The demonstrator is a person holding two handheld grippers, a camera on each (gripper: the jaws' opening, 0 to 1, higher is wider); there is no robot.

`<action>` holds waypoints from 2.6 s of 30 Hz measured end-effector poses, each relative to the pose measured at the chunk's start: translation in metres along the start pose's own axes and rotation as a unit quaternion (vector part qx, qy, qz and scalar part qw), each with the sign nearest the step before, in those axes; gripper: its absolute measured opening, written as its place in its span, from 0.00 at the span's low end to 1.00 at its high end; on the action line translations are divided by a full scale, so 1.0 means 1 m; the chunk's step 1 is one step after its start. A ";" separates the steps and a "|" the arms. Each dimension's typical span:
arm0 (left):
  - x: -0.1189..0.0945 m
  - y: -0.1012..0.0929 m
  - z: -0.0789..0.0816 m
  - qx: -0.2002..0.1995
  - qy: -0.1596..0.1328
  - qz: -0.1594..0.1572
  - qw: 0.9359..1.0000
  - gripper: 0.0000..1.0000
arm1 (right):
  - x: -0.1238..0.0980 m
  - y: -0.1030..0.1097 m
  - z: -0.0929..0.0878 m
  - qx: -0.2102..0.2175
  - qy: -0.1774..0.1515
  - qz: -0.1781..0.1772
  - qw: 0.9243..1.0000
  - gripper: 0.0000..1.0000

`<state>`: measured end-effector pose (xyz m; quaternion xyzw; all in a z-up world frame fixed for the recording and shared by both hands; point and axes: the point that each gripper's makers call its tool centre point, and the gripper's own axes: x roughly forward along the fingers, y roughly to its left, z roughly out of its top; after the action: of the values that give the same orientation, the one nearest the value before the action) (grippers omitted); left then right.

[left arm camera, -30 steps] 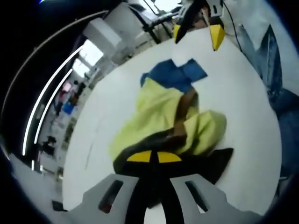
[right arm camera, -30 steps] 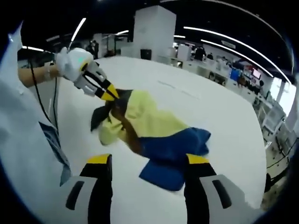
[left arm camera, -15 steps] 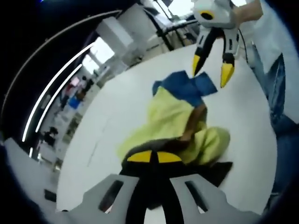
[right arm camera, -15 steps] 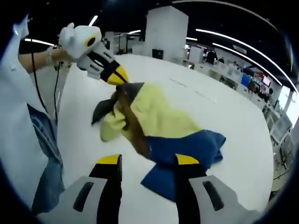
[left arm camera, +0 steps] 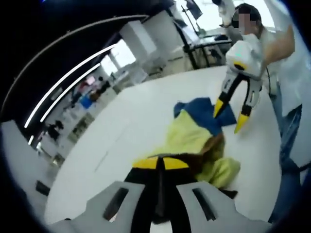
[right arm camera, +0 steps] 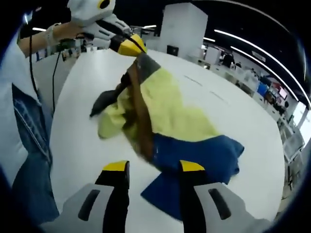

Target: Fold the garment on the visible template until the final outline fits inside the template.

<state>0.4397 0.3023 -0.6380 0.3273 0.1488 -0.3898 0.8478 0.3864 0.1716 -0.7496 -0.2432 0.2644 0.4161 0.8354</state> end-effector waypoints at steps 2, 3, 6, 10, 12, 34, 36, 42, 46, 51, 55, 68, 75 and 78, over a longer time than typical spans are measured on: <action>-0.001 0.000 0.003 0.004 -0.002 0.003 1.000 0.00 | 0.003 -0.001 0.000 -0.006 -0.002 -0.001 1.000 0.40; -0.002 0.001 0.004 0.004 -0.001 0.005 1.000 0.00 | 0.004 -0.001 0.001 -0.003 -0.003 0.000 1.000 0.39; -0.002 0.002 0.003 -0.007 -0.004 0.005 1.000 0.00 | 0.009 -0.002 0.000 -0.003 0.000 0.000 1.000 0.37; -0.004 0.006 0.001 -0.016 -0.003 0.011 1.000 0.00 | 0.014 -0.004 -0.002 -0.001 0.004 0.001 1.000 0.36; -0.005 0.008 0.002 -0.030 -0.007 0.015 0.999 0.00 | 0.015 -0.005 -0.003 -0.003 0.004 -0.001 1.000 0.35; -0.008 0.019 0.021 -0.081 -0.041 0.026 0.996 0.00 | 0.021 -0.023 -0.002 0.006 0.012 -0.024 1.000 0.13; -0.008 0.020 0.020 -0.081 -0.041 0.026 0.996 0.00 | 0.021 -0.025 -0.003 0.005 0.015 -0.027 1.000 0.11; -0.009 0.021 0.016 -0.081 -0.036 0.027 0.996 0.00 | 0.020 -0.028 -0.003 0.008 0.018 -0.029 0.999 0.07; -0.011 0.026 0.012 -0.087 -0.034 0.034 0.995 0.00 | 0.017 -0.030 0.000 0.011 0.012 -0.031 0.999 0.02; -0.011 0.027 0.009 -0.080 -0.025 0.036 0.996 0.00 | 0.017 -0.031 0.001 0.015 0.012 -0.027 0.999 0.02; -0.012 0.028 0.006 -0.082 -0.021 0.036 0.996 0.00 | 0.013 -0.034 0.005 0.012 0.009 -0.026 1.000 0.01; -0.014 0.029 -0.008 -0.084 0.008 0.029 0.996 0.00 | -0.016 -0.067 0.031 0.047 -0.024 -0.036 0.998 0.01; -0.018 0.031 -0.010 -0.085 0.019 0.031 0.996 0.00 | -0.028 -0.073 0.047 0.035 -0.029 -0.025 0.999 0.01; -0.020 0.034 -0.010 -0.085 0.022 0.032 0.996 0.00 | -0.033 -0.075 0.054 0.032 -0.033 -0.021 0.999 0.01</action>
<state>0.4524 0.3370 -0.6200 0.2676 0.1895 -0.3410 0.8810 0.4445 0.1462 -0.6747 -0.2079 0.2450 0.3975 0.8595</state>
